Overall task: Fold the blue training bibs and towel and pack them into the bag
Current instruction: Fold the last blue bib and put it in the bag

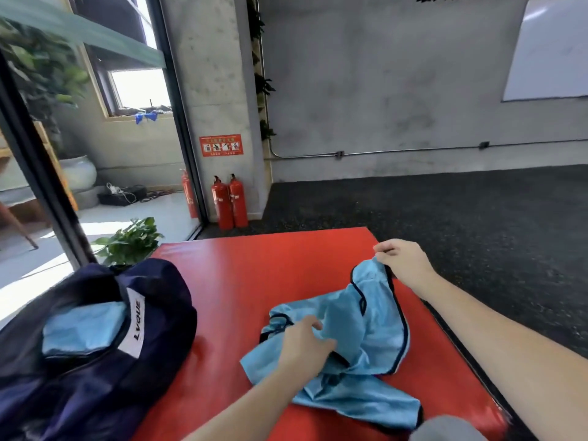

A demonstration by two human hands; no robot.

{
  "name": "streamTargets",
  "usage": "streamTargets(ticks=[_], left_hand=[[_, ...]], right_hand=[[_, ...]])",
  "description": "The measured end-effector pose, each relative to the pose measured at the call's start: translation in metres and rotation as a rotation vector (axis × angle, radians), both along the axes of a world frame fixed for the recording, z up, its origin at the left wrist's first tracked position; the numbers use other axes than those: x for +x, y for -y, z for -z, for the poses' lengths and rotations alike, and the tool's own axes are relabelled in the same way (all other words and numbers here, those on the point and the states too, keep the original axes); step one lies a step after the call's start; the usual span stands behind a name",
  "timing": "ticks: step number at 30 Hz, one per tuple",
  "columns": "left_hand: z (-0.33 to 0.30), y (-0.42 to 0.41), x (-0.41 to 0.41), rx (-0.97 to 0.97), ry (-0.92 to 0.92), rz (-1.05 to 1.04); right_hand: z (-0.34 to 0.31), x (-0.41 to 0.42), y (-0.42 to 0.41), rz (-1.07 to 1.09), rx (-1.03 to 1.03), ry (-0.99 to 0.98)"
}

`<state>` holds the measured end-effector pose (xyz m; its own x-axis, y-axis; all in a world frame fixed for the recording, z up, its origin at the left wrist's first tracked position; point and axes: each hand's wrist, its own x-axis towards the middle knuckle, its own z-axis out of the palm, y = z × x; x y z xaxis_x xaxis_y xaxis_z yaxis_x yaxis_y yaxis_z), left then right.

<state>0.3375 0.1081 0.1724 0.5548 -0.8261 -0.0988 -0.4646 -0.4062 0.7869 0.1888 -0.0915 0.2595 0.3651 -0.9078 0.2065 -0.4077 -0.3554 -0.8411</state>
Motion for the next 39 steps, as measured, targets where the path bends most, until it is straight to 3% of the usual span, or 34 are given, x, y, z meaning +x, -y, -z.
streamTargets(ticks=[4, 11, 14, 23, 30, 33, 37, 39], left_hand=[[0.022, -0.001, -0.029, -0.066, -0.105, -0.082], [0.037, 0.005, -0.058, -0.039, 0.018, 0.045], [0.016, 0.007, -0.056, -0.130, 0.090, 0.088], [-0.194, 0.008, 0.031, -0.659, 0.083, 0.007], [-0.331, -0.036, 0.061, -0.808, 0.231, 0.000], [-0.376, -0.062, 0.058, -0.919, 0.151, 0.034], [-0.431, -0.101, 0.053, -1.090, -0.127, 0.151], [-0.445, -0.120, 0.044, -1.037, -0.070, 0.171]], right_hand=[[0.009, -0.005, 0.001, -0.065, 0.009, -0.017], [0.010, -0.018, -0.003, -0.103, 0.004, 0.000], [0.004, -0.026, -0.006, -0.103, 0.002, 0.064], [-0.087, -0.054, -0.016, -0.077, -0.076, 0.385], [-0.204, -0.070, -0.038, -0.164, -0.111, 0.552], [-0.252, -0.079, -0.057, -0.212, -0.148, 0.627], [-0.318, -0.097, -0.093, -0.263, -0.209, 0.769], [-0.345, -0.107, -0.110, -0.310, -0.187, 0.852]])
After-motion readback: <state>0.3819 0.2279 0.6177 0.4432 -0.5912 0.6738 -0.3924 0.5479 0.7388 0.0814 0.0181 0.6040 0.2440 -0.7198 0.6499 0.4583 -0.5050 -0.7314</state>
